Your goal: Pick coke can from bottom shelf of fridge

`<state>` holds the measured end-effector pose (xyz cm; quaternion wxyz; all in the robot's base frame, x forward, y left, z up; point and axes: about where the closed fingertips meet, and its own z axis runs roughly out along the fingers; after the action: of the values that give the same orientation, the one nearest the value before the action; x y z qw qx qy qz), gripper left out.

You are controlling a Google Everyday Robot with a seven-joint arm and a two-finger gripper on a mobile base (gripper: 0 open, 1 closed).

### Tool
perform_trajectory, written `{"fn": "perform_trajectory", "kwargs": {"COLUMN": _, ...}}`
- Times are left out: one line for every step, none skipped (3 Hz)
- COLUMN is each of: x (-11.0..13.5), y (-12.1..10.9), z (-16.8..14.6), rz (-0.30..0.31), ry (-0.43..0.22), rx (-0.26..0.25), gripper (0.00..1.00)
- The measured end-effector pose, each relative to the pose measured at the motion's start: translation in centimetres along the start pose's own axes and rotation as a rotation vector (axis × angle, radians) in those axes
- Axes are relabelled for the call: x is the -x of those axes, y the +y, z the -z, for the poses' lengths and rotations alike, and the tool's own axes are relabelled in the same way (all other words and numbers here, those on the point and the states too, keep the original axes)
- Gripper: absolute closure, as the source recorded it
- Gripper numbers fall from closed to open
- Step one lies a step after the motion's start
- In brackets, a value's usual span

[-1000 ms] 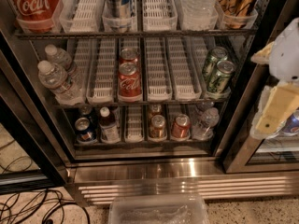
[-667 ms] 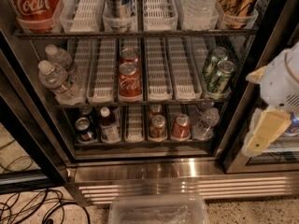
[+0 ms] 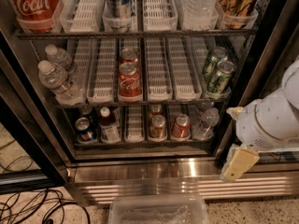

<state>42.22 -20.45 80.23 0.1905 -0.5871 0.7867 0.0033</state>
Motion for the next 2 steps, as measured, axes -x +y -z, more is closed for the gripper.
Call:
{"fn": "perform_trajectory", "kwargs": {"x": 0.0, "y": 0.01, "z": -0.01, "rz": 0.0, "ry": 0.0, "rx": 0.0, "gripper": 0.0}}
{"fn": "perform_trajectory", "kwargs": {"x": -0.26, "y": 0.4, "z": -0.91, "rz": -0.022, "ry": -0.019, "rx": 0.012, "gripper": 0.0}}
